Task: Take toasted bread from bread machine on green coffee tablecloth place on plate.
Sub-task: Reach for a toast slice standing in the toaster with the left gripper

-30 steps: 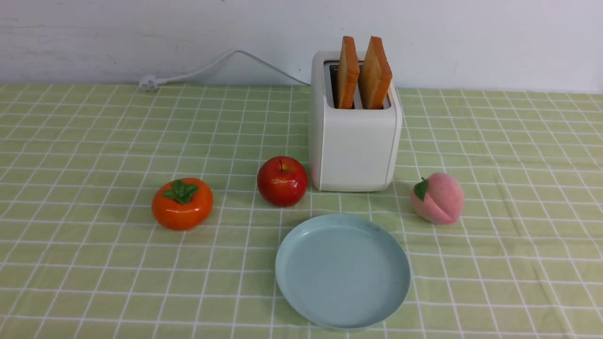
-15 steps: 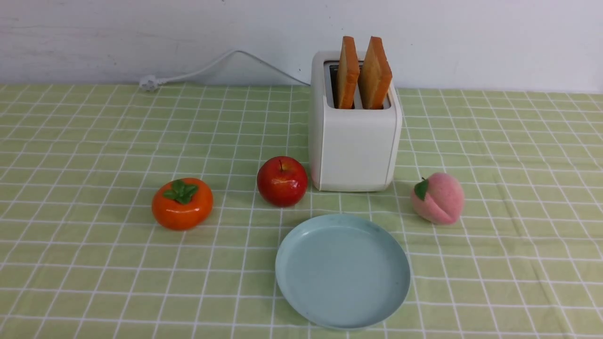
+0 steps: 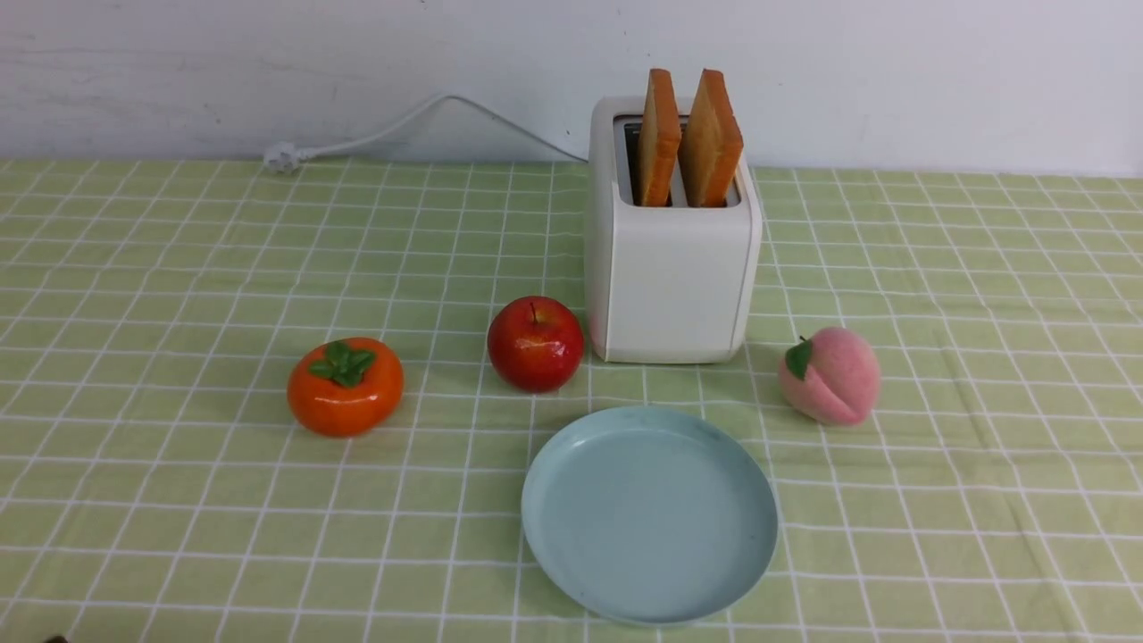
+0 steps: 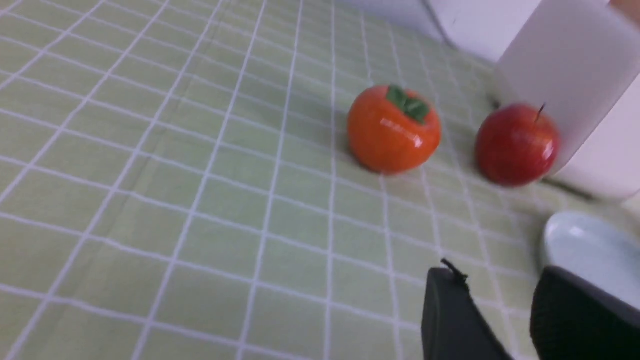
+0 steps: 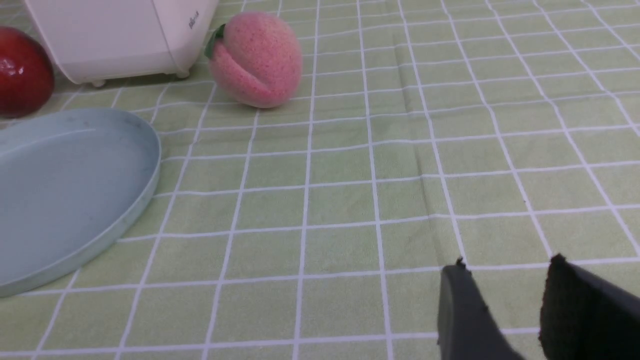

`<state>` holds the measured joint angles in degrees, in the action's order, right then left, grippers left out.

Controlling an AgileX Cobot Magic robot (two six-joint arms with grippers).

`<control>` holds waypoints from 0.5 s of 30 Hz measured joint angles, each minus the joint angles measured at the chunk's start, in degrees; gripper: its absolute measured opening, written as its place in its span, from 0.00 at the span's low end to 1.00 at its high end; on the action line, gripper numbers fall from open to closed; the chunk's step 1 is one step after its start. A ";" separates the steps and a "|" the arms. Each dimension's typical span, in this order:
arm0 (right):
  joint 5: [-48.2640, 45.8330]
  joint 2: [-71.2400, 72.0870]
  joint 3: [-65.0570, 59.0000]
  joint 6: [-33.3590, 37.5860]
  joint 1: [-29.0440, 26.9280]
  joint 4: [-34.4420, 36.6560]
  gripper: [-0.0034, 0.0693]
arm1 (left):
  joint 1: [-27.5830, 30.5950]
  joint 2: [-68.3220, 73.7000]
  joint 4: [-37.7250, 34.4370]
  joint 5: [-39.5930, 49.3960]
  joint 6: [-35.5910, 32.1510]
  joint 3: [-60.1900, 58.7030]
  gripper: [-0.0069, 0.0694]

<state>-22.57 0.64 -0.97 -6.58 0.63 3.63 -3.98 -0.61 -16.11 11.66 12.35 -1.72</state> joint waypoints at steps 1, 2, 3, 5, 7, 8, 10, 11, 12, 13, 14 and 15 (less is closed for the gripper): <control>0.00 0.00 0.00 0.00 0.00 0.00 0.38 | 0.00 0.00 -2.28 -1.81 0.65 0.00 0.40; 0.00 0.00 0.00 0.00 0.00 0.00 0.38 | 0.00 0.00 -4.24 -3.64 1.21 0.00 0.40; 0.00 0.00 0.00 0.00 0.00 0.00 0.38 | 0.00 0.00 -7.34 -5.39 2.09 0.00 0.40; 0.00 0.00 0.00 0.00 0.00 0.00 0.38 | 0.00 0.00 -11.57 -8.38 3.12 0.00 0.40; 0.00 0.00 0.00 0.00 0.00 0.00 0.38 | 0.00 0.00 -16.00 -10.75 3.55 0.00 0.40; 0.00 0.00 0.00 0.00 0.00 0.00 0.38 | 0.00 0.00 -17.08 -11.66 3.62 0.00 0.40; 0.00 0.00 0.00 0.00 0.00 0.00 0.38 | 0.00 0.00 -19.36 -12.55 3.67 0.00 0.40; 0.00 0.00 0.00 0.00 0.00 -0.06 0.38 | 0.00 0.00 -20.83 -13.13 3.67 0.00 0.40; 0.00 0.00 0.00 0.00 0.00 -0.11 0.38 | 0.00 0.00 -21.70 -13.58 3.73 0.00 0.40; 0.00 0.00 0.00 0.00 0.00 -0.24 0.38 | 0.00 0.00 -22.80 -14.17 3.74 0.00 0.40; 0.00 0.00 0.00 0.00 0.00 -0.24 0.38 | 0.00 0.00 -23.74 -14.59 3.87 0.00 0.40; 0.06 0.00 0.00 0.00 0.00 -0.35 0.38 | 0.00 0.00 -24.88 -14.94 3.88 0.00 0.39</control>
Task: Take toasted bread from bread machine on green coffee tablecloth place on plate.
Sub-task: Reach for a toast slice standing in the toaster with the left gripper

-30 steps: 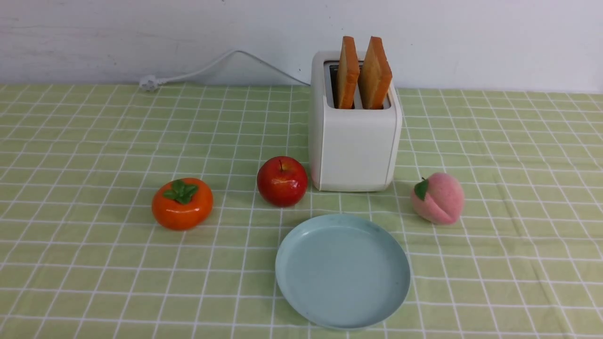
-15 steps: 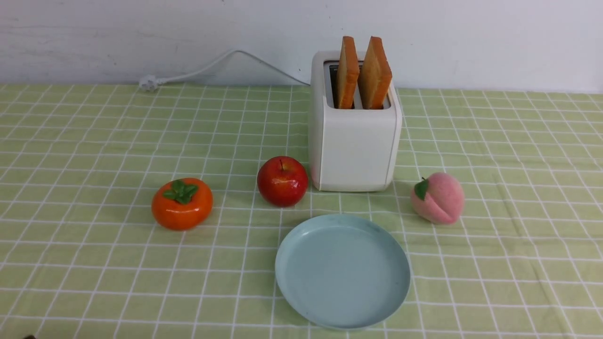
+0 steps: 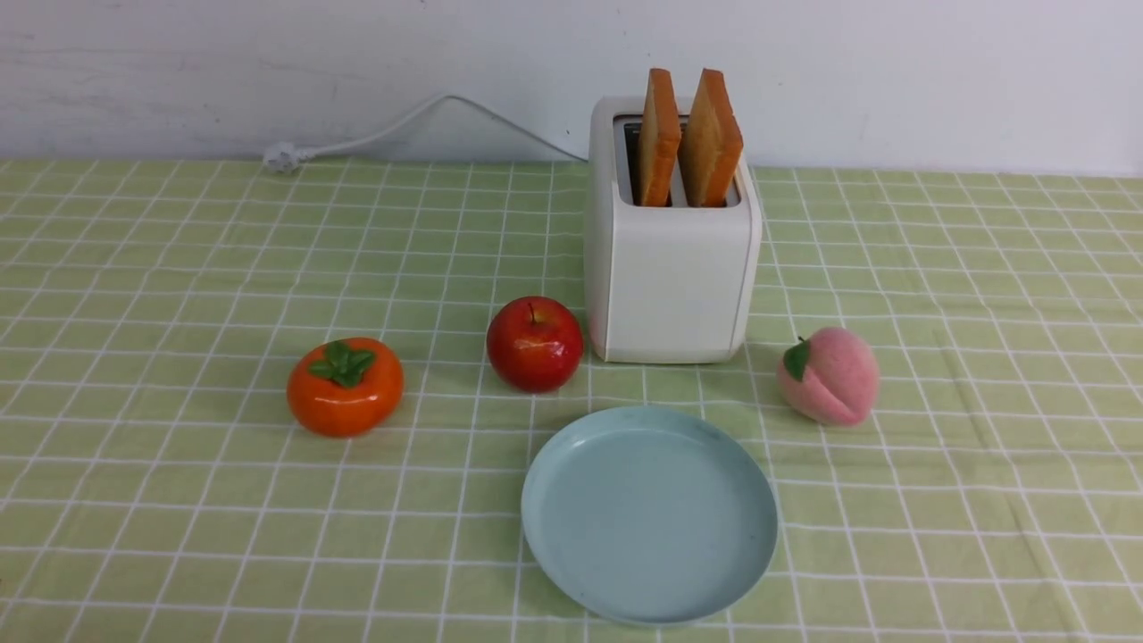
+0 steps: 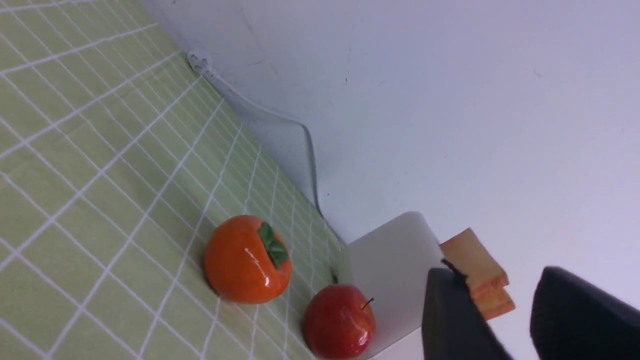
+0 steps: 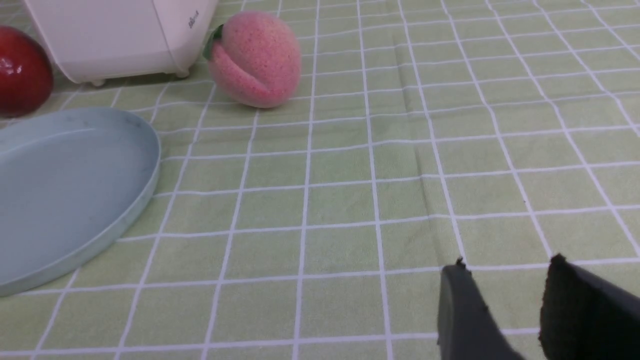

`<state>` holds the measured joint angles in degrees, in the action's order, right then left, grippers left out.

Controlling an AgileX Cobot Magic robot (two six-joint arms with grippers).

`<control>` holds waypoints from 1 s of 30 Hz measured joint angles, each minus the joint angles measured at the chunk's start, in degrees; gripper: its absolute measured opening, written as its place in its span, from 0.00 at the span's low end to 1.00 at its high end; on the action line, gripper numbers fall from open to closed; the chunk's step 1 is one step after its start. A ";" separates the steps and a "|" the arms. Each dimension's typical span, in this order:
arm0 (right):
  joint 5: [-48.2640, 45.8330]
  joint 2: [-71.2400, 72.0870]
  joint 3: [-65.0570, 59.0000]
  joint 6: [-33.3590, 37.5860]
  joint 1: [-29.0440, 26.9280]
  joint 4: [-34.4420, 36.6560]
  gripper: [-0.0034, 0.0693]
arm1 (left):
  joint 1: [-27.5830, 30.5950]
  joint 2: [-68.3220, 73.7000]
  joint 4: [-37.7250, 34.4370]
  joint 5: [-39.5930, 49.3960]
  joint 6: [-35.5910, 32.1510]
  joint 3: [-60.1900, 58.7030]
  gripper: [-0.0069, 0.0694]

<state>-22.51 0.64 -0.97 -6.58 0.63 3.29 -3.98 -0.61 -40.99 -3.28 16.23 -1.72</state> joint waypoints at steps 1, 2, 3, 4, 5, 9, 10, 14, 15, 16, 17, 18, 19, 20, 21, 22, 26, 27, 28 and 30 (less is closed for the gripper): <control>0.15 0.00 0.00 0.00 0.00 -0.01 0.38 | 0.00 0.00 -0.82 0.10 0.00 0.07 0.37; 0.70 0.00 0.00 -0.27 0.00 0.38 0.38 | 0.00 0.00 -1.24 1.27 0.00 1.01 0.33; 0.81 0.00 0.00 -0.35 0.00 0.52 0.38 | 0.00 0.00 -1.24 1.55 -0.07 1.25 0.32; 2.34 0.00 -0.21 -2.10 0.00 3.07 0.38 | 0.00 0.00 -0.77 4.20 -1.15 3.40 0.22; 3.87 0.00 -0.49 -3.85 0.00 5.89 0.38 | 0.00 0.00 0.34 6.34 -2.83 5.76 0.14; 11.89 0.00 -0.55 -11.53 0.00 19.13 0.38 | 0.00 1.47 5.06 15.82 -11.17 13.15 0.07; 13.93 0.00 -0.55 -12.88 0.00 22.11 0.38 | 0.00 2.71 5.87 18.12 -13.71 14.59 0.07; 19.54 0.00 -0.55 -14.18 0.00 29.00 0.38 | 0.00 8.09 6.53 20.76 -21.73 17.21 0.07; 19.77 0.00 -0.55 -14.18 0.00 29.21 0.38 | 0.00 8.36 6.42 20.49 -22.02 17.22 0.07; 20.83 0.00 -0.55 -14.29 0.00 29.95 0.38 | 0.00 10.50 5.36 18.93 -23.73 17.30 0.07; 20.14 0.00 -0.09 -14.29 0.00 30.17 0.37 | -0.40 11.85 4.39 17.58 -24.92 17.35 0.07; 18.78 0.00 0.70 -14.29 0.00 30.17 0.36 | -1.34 12.96 3.57 16.73 -26.27 17.44 0.07; 16.92 0.00 1.91 -14.00 0.00 29.81 0.35 | -2.83 14.48 2.99 16.20 -27.76 17.87 0.07; 12.89 -0.19 5.03 -12.89 0.00 28.62 0.32 | -5.22 16.50 2.55 15.91 -29.94 18.76 0.07; 9.67 -0.93 7.89 -11.10 0.06 27.63 0.30 | -7.00 18.43 2.26 15.73 -31.49 19.43 0.07; 6.12 -2.35 11.18 -8.51 0.22 26.70 0.27 | -9.32 20.72 1.96 15.28 -33.47 20.43 0.07; -6.87 -9.60 22.36 3.25 1.14 25.25 0.17 | -17.79 30.57 -0.04 9.94 -38.61 25.20 0.07; -10.14 -10.94 24.93 6.09 1.22 25.25 0.16 | -19.22 32.52 -0.48 8.01 -39.11 26.48 0.07; -15.15 -13.81 28.85 10.69 1.32 25.12 0.13 | -22.71 37.11 -1.28 4.88 -40.14 28.46 0.07; -19.17 -16.89 32.61 15.82 1.32 25.05 0.10 | -27.53 43.13 -1.50 -1.10 -41.32 31.37 0.07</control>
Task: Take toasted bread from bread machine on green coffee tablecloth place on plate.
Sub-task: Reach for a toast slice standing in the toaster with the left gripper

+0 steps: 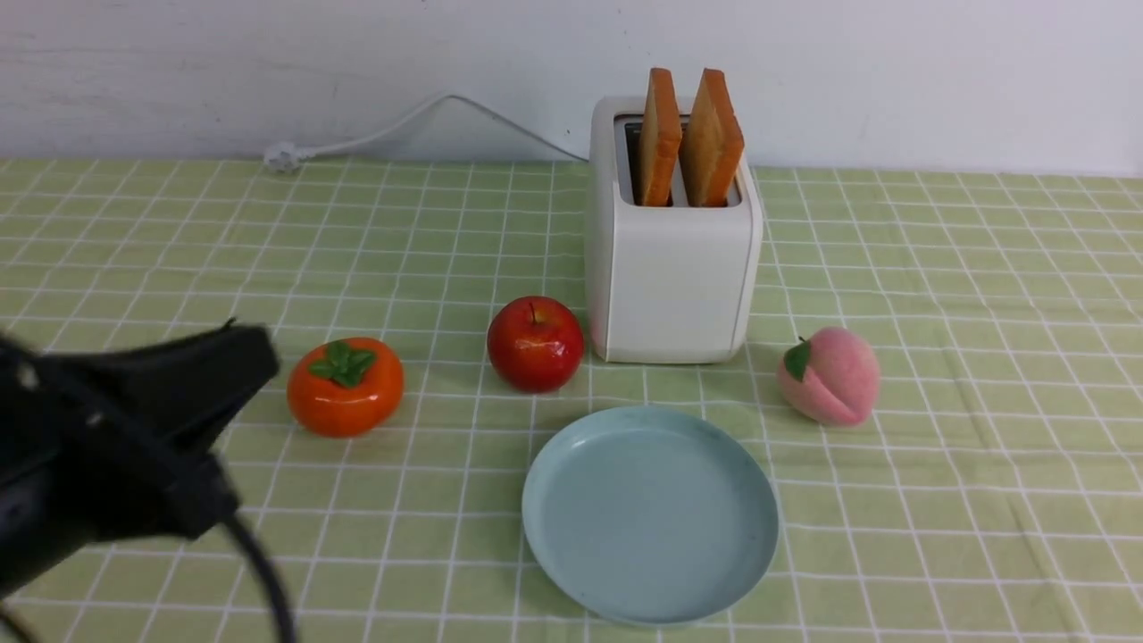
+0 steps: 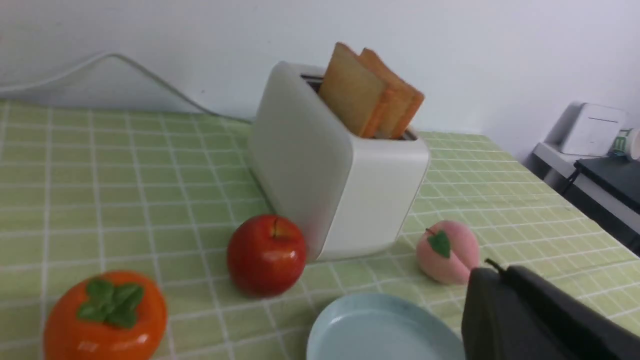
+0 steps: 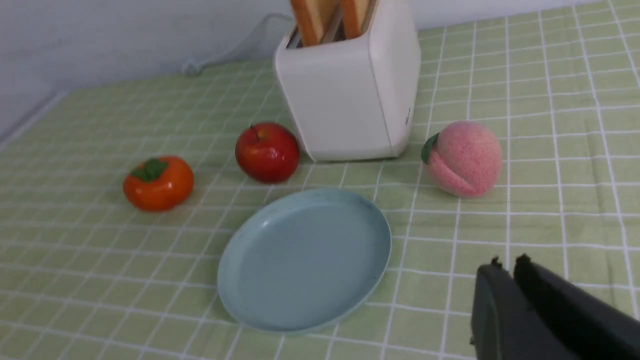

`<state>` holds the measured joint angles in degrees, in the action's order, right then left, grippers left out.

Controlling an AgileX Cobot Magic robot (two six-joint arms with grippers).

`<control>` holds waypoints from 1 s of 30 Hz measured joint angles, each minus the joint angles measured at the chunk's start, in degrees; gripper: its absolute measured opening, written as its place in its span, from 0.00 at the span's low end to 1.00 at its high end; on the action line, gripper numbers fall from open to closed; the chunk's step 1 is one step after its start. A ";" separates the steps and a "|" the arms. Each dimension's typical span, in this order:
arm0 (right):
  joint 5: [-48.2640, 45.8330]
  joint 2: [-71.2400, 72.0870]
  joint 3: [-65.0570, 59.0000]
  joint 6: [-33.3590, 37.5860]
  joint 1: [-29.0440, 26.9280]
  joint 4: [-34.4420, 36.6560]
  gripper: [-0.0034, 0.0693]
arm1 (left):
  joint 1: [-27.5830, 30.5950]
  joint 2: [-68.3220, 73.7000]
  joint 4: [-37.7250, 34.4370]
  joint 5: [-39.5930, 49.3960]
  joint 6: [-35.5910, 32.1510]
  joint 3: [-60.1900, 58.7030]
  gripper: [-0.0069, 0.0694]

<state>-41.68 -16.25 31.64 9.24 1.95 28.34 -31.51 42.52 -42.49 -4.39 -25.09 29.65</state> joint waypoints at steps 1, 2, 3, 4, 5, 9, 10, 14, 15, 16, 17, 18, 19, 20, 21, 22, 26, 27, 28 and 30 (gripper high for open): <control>-0.50 -0.47 0.62 0.93 0.00 0.00 0.10 | -1.67 2.05 0.05 -1.38 -0.32 0.95 0.07; -1.26 -1.75 2.55 3.86 0.00 0.00 0.09 | -6.74 8.25 0.05 -9.16 -0.86 4.08 0.07; -1.26 -2.03 2.90 4.82 0.00 0.30 0.09 | -9.42 11.78 0.19 -13.34 -1.06 5.58 0.07; -1.11 -2.09 2.93 5.42 0.00 0.60 0.09 | -11.35 14.58 0.27 -15.86 -1.19 6.45 0.07; -1.17 -2.09 2.93 5.81 0.00 0.67 0.09 | -13.43 18.78 0.37 -20.79 -1.19 8.17 0.07; -1.66 -2.09 2.93 6.52 0.15 0.67 0.09 | -16.65 30.47 0.69 -31.73 0.16 13.50 0.07; -1.73 -2.09 2.93 6.57 0.46 0.45 0.09 | -16.65 33.20 0.64 -33.49 1.31 14.95 0.07; -1.95 0.10 2.73 6.64 3.42 -1.35 0.09 | -13.83 46.25 2.24 -36.30 8.41 22.92 0.07; -1.85 1.23 2.20 6.71 4.20 -1.73 0.09 | -12.94 48.72 3.34 -35.95 10.18 24.89 0.07; -1.60 2.49 1.55 6.70 4.75 -2.03 0.09 | -12.26 50.45 4.35 -35.73 11.64 25.79 0.07; -1.40 3.47 0.66 6.70 5.18 -2.31 0.09 | -11.45 52.27 5.69 -35.52 13.38 27.15 0.08; -0.93 4.49 -0.72 6.70 5.55 -2.58 0.09 | -10.85 53.46 6.91 -35.45 14.77 28.37 0.08; -0.65 4.99 -1.34 6.70 5.62 -2.64 0.09 | -10.59 53.99 7.53 -35.46 15.45 28.60 0.08; 0.71 7.13 -3.77 6.75 5.70 -2.90 0.09 | -9.72 55.52 10.09 -35.32 17.63 29.99 0.10; 1.91 8.25 -5.26 6.75 5.70 -3.00 0.09 | -9.23 56.39 12.06 -35.27 19.17 30.80 0.13; 4.82 10.01 -7.90 6.75 5.70 -3.06 0.09 | -8.71 57.31 14.73 -35.18 20.91 31.79 0.17; 13.02 15.00 -13.29 6.75 5.70 -3.06 0.09 | -8.26 60.93 24.10 -35.18 25.09 34.73 0.38; 13.89 15.78 -13.77 6.75 5.70 -3.00 0.09 | -8.26 62.08 25.52 -35.18 25.09 35.71 0.45; 14.30 16.29 -13.93 6.75 5.70 -3.00 0.09 | -8.26 63.06 26.25 -35.11 25.09 36.65 0.52; 15.12 16.89 -14.13 6.75 5.70 -3.00 0.09 | -8.12 65.44 26.58 -35.05 25.09 39.55 0.62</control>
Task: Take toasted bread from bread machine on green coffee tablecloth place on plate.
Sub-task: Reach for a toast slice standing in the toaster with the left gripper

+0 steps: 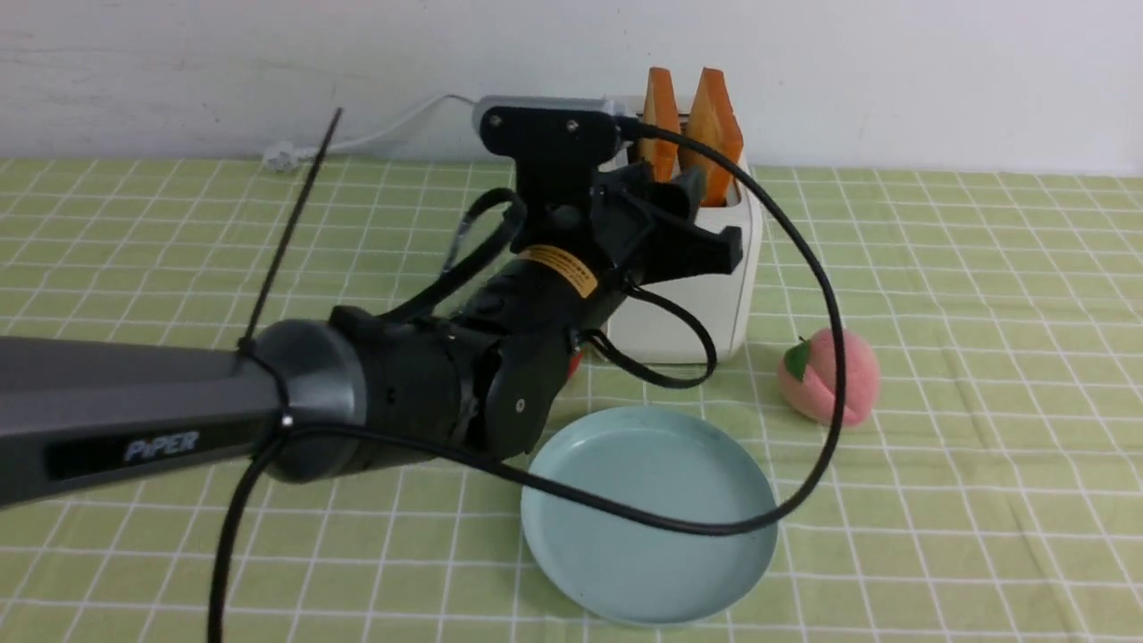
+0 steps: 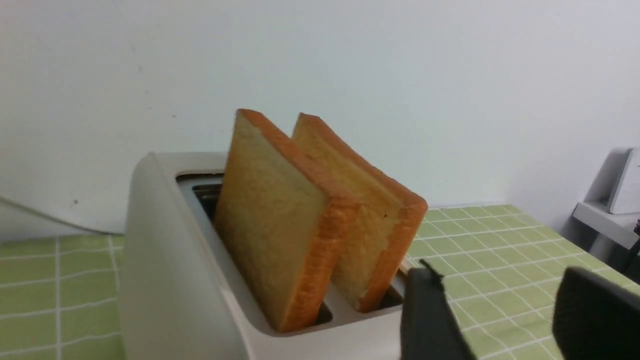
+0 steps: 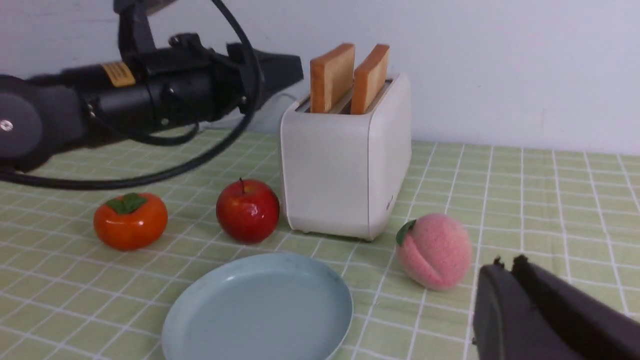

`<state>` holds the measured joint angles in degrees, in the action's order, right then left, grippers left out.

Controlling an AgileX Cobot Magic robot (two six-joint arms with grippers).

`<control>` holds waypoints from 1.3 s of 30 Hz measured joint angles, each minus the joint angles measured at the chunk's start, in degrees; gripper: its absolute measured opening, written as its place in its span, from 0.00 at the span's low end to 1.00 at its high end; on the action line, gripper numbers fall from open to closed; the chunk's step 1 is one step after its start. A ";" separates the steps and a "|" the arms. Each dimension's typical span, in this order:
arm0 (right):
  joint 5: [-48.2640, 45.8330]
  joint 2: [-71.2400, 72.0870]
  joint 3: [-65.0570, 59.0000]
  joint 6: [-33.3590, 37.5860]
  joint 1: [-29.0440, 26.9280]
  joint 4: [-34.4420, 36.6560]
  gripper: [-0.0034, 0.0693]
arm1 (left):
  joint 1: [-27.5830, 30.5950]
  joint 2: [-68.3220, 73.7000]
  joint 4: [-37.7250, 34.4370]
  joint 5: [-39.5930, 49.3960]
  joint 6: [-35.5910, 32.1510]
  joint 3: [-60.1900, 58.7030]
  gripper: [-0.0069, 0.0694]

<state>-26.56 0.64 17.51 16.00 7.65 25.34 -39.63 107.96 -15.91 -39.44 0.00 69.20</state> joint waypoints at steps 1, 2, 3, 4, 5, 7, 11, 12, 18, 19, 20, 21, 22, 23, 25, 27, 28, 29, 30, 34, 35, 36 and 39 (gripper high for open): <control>0.07 0.05 0.01 0.00 0.00 0.00 0.09 | -0.01 0.27 -0.07 0.00 0.00 0.00 0.62; 0.22 0.05 0.01 0.00 0.00 -0.05 0.09 | 0.26 2.07 -1.10 0.00 -0.91 2.25 0.68; 0.29 0.05 -0.05 0.00 0.00 -0.05 0.09 | 0.54 3.31 -2.43 0.00 -1.96 3.89 0.70; 0.40 0.05 -0.05 0.00 0.00 -0.22 0.09 | 0.73 4.27 -3.64 0.06 -2.86 5.49 0.72; 0.40 0.05 -0.10 0.00 0.00 -0.48 0.09 | 1.19 5.60 -5.37 0.32 -4.05 7.03 0.73; 0.40 0.05 -0.10 0.00 0.00 -0.60 0.10 | 1.60 7.01 -6.57 0.75 -5.08 9.14 0.73; 0.41 0.05 -0.10 0.00 0.00 -0.74 0.10 | 3.09 10.63 -7.59 3.32 -8.46 14.67 0.73; 0.41 0.05 -0.10 0.00 0.00 -0.74 0.10 | 3.43 11.65 -7.77 3.82 -9.20 16.00 0.73; 0.41 0.05 -0.10 0.00 0.00 -0.88 0.11 | 4.53 15.84 -8.79 8.78 -10.59 22.05 0.63; 0.41 0.05 -0.10 0.00 0.00 -0.88 0.11 | 4.59 16.31 -8.91 9.42 -10.64 22.74 0.60; 0.41 0.05 -0.10 0.00 0.00 -0.88 0.12 | 4.58 16.90 -8.91 9.91 -10.86 23.83 0.57; 0.41 0.05 -0.10 0.00 0.00 -0.88 0.12 | 4.58 17.29 -8.91 10.13 -10.86 24.50 0.54; 0.41 0.05 -0.10 0.00 0.00 -0.88 0.12 | 4.58 17.37 -8.91 10.21 -10.86 24.64 0.53; 0.41 0.05 -0.10 0.00 0.00 -0.88 0.12 | 4.58 17.64 -8.97 10.32 -11.03 25.21 0.50; 0.41 0.05 -0.10 0.00 0.00 -0.88 0.12 | 4.58 18.03 -9.52 10.49 -11.44 26.12 0.42; 0.41 0.05 -0.10 0.00 0.00 -0.88 0.12 | 4.60 18.19 -10.47 10.60 -11.60 26.73 0.36; 0.41 0.05 -0.11 0.00 0.00 -0.88 0.12 | 4.65 18.30 -10.98 10.55 -11.72 26.83 0.32; 0.37 0.05 -0.11 0.00 0.00 -0.88 0.12 | 4.65 18.38 -11.49 10.50 -12.00 26.91 0.30; 0.37 0.05 -0.11 0.00 0.00 -0.88 0.13 | 4.65 18.36 -12.19 10.43 -12.65 26.97 0.26; 0.37 0.05 -0.11 0.00 0.00 -0.88 0.14 | 4.65 17.94 -13.33 10.58 -15.63 26.97 0.24; 0.37 0.05 -0.11 0.00 0.00 -0.88 0.14 | 4.65 17.94 -13.39 10.63 -15.78 26.97 0.24; 0.37 0.05 -0.11 0.00 0.00 -0.88 0.14 | 4.65 17.26 -13.70 11.16 -16.59 26.97 0.24; 0.37 0.05 -0.11 0.00 0.00 -0.88 0.14 | 4.65 13.68 -13.84 12.41 -17.88 26.91 0.24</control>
<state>-26.19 0.69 17.39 16.00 7.65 24.46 -34.98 121.64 -29.75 -27.03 -17.87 96.11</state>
